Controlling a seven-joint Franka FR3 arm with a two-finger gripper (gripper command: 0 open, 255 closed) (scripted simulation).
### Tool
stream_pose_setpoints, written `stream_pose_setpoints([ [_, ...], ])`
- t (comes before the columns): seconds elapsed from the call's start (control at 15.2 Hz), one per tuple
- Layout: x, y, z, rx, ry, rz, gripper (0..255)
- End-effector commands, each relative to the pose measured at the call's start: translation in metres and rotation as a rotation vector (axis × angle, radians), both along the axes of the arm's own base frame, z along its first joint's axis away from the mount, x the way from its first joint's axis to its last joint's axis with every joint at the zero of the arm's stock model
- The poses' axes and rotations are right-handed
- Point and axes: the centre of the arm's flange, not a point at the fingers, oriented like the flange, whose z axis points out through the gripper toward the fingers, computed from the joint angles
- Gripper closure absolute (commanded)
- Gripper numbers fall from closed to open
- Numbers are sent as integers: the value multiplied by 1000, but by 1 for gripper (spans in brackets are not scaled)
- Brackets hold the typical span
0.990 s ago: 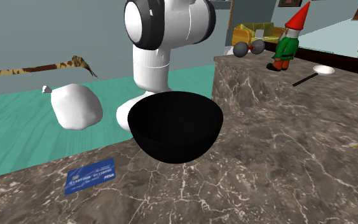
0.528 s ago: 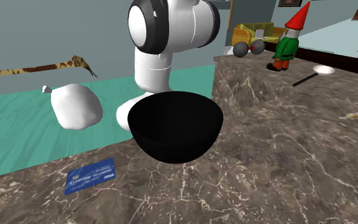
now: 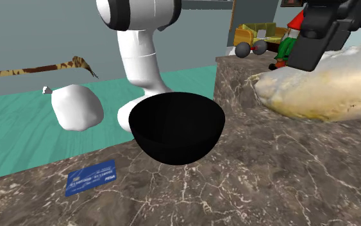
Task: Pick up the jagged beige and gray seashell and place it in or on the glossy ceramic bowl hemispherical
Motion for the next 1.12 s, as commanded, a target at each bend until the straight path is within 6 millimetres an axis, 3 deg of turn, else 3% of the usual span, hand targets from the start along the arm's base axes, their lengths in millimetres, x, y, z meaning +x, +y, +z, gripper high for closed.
stream_pose_setpoints([
  [0.0, -28, 6, -2, 0, 1, 0, 255],
  [0.86, -199, 34, 3, 0, 1, 0, 255],
  [1.06, -199, 34, -13, 0, 1, 0, 255],
])
